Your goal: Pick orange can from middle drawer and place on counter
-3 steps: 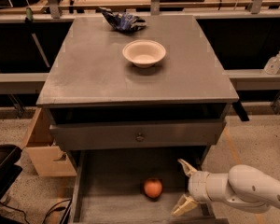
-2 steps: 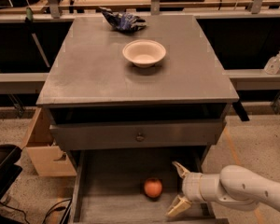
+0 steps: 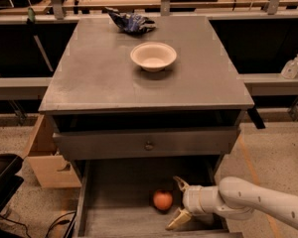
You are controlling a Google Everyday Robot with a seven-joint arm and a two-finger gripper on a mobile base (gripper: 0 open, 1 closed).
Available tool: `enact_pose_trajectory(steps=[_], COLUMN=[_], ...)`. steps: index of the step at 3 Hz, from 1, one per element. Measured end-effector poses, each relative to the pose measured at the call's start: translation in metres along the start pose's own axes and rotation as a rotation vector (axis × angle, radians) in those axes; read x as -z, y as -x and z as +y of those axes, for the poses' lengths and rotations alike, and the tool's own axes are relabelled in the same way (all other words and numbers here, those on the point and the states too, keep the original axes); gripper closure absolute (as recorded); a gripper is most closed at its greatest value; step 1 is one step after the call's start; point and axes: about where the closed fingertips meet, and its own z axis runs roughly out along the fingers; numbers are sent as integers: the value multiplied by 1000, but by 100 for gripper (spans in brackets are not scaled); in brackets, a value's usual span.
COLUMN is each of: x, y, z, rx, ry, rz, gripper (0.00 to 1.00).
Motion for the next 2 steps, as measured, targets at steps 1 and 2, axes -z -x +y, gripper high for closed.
enact_pose_trajectory(steps=[1,2], x=[-15,-26], y=[-5,-8], z=[-8,-16], rx=[-16,-29], ry=[5,7], rz=[-15,-28], gripper=[0,0])
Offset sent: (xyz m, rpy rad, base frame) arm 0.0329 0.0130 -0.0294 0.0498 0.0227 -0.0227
